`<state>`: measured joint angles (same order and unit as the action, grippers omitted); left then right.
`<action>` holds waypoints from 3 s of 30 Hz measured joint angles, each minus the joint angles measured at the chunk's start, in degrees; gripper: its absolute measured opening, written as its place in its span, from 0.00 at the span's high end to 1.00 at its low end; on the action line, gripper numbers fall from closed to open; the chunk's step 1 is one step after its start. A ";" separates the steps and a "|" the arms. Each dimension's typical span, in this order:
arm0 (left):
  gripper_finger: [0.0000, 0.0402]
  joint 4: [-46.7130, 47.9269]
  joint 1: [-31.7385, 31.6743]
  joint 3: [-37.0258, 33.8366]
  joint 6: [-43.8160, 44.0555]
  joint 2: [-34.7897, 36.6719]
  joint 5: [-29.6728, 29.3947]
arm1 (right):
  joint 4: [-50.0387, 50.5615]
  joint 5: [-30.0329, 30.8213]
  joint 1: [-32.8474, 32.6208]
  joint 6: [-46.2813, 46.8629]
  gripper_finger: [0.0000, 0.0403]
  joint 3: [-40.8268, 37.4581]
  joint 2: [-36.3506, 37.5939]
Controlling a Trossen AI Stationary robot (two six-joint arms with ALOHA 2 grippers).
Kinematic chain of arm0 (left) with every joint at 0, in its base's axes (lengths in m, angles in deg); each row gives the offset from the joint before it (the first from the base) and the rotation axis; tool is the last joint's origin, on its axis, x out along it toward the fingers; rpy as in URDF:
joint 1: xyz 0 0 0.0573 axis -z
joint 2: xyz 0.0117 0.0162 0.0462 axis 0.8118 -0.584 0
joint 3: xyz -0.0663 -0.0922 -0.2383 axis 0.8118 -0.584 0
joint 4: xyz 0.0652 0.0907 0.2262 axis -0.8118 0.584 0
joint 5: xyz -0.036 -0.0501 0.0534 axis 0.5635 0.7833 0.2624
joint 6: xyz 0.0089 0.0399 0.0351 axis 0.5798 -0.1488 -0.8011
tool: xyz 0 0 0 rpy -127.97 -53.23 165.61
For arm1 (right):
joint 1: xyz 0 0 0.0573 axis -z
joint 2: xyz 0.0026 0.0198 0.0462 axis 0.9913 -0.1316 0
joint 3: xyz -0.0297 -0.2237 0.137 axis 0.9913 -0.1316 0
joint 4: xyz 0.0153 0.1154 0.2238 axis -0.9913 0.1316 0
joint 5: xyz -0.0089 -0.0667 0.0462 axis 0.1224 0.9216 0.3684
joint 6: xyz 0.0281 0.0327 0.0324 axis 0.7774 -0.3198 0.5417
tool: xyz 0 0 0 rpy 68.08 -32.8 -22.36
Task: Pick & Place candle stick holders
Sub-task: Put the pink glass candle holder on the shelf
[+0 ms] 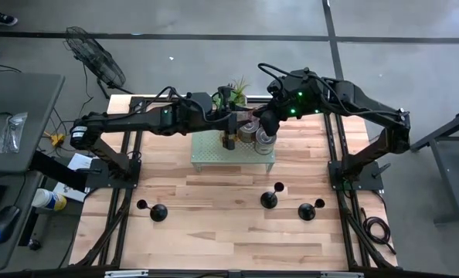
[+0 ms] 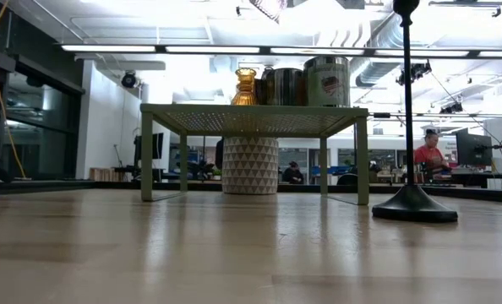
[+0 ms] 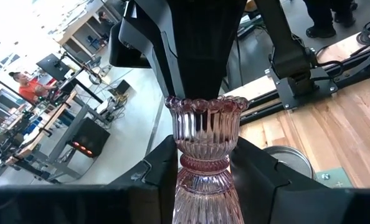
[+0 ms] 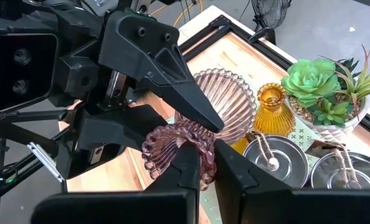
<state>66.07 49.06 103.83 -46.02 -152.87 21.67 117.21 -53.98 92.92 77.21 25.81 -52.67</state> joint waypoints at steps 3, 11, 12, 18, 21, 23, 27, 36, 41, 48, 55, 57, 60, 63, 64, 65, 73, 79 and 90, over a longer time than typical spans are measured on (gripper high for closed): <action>0.71 0.05 -0.02 0.00 -0.02 0.00 0.41 | 0.03 -0.03 -0.24 -0.04 0.97 0.00 0.00; 0.71 -0.17 0.00 -0.02 -0.15 0.00 0.71 | 0.02 -0.15 -0.35 -0.32 0.97 0.00 0.00; 0.71 -0.22 0.00 -0.02 -0.20 0.00 0.73 | 0.01 -0.20 -0.35 -0.39 0.97 0.00 0.00; 0.71 -0.22 0.00 -0.02 -0.20 0.00 0.80 | -0.03 -0.31 -0.35 -0.46 0.97 0.00 0.01; 0.71 -0.21 0.00 -0.03 -0.20 0.00 0.80 | -0.03 -0.32 -0.35 -0.48 0.97 0.00 0.02; 0.71 -0.21 0.00 -0.03 -0.20 0.00 0.82 | -0.05 -0.34 -0.35 -0.50 0.97 0.00 0.02; 0.72 -0.21 0.00 -0.04 -0.20 0.00 0.84 | -0.07 -0.37 -0.35 -0.55 0.97 0.00 0.02; 0.40 -1.46 0.00 -0.11 -0.11 -2.19 -0.59 | -1.33 -2.77 -0.39 -0.74 0.97 0.00 -0.51; 0.31 -2.76 0.92 -0.18 -0.06 -2.80 -2.93 | -1.89 -2.17 -0.50 -0.79 0.97 0.02 -0.85; 0.65 -4.06 1.18 -0.06 -0.06 -1.88 -4.61 | -1.82 -1.64 -0.52 -0.70 0.97 0.04 -0.72; 0.69 -3.72 1.11 -0.04 -0.37 -1.88 -3.29 | -0.93 -0.85 -0.52 -0.44 0.98 0.02 -0.72; 0.69 -3.34 1.13 -0.04 -0.37 -1.88 -3.29 | -0.75 -0.82 -0.50 -0.53 0.98 0.02 -0.72; 0.69 -3.35 1.13 -0.04 -0.35 -1.84 -3.26 | -0.64 -0.70 -0.50 -0.66 0.98 0.02 -0.72; 0.69 -3.35 1.14 -0.04 -0.20 -1.84 -3.19 | -0.60 -0.64 -0.50 -0.69 0.98 0.02 -0.72; 0.69 -3.26 1.13 -0.04 -0.20 -1.81 -3.19 | -0.57 -0.57 -0.50 -0.71 0.98 0.02 -0.72; 0.69 -3.25 1.14 -0.04 -0.20 -1.81 -3.18 | -0.58 -0.55 -0.50 -0.76 0.98 0.02 -0.72; 0.69 -3.34 1.14 -0.04 3.27 -1.79 -3.07 | -0.64 -0.46 -0.48 -0.80 0.94 0.02 -0.70; 0.69 -3.40 1.16 -0.04 4.57 -1.79 -3.58 | -0.66 -0.93 -0.48 -0.70 0.93 0.02 -0.66; 0.69 -1.05 1.09 -0.02 6.58 1.27 -7.44 | -0.05 -0.28 -0.37 -1.87 0.70 0.04 0.48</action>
<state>65.03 50.15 103.81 -39.44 -151.60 14.22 117.16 -54.26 92.55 75.34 25.85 -52.18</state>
